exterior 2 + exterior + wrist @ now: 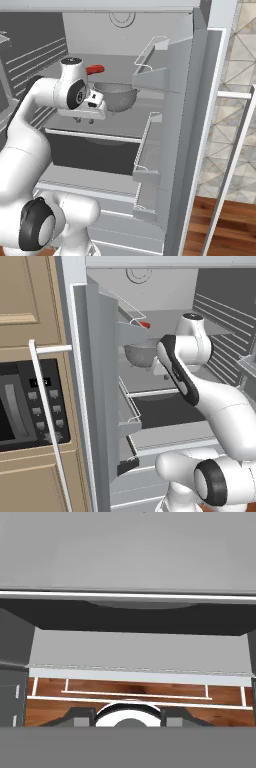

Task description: Take the steak from the fridge and place it on the digital scale on the counter by the fridge. Wait a few seconds for a reading, then move it to the plate on the dining counter.

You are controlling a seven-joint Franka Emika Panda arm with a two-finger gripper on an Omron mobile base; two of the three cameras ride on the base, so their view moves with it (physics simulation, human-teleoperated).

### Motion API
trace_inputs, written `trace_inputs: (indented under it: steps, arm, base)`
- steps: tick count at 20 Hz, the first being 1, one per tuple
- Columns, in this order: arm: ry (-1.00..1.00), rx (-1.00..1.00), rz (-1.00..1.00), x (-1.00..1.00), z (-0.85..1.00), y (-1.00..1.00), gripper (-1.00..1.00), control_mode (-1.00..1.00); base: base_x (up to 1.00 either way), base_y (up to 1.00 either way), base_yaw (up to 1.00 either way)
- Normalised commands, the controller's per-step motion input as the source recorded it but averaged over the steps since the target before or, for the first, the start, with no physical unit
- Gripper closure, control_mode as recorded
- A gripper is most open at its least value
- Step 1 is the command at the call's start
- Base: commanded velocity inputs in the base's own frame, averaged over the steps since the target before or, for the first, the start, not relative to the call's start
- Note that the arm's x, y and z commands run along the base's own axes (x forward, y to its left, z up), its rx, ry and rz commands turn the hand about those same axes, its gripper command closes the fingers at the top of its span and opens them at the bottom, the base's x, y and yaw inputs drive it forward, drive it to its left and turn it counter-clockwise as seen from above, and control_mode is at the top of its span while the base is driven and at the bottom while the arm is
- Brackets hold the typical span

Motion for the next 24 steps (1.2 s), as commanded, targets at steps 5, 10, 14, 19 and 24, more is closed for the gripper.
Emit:
trace_inputs:
  steps: [5,10,14,19,24]
  arm:
    - [-0.04,0.00,0.00,-0.22,0.00,0.00,-1.00,-1.00]
    - [-0.34,-0.02,0.00,-0.35,0.40,0.14,-1.00,-1.00]
    - [-0.47,-0.01,0.00,-0.22,0.80,0.06,-1.00,-1.00]
    - [-0.43,0.00,0.00,-0.03,0.82,0.02,-1.00,-1.00]
    - [-0.24,0.01,0.00,0.07,0.53,0.18,-1.00,-1.00]
  base:
    - [0.00,0.00,0.00]
    - [0.00,0.00,0.00]
    - [0.00,0.00,0.00]
    - [0.00,0.00,0.00]
    - [0.00,0.00,0.00]
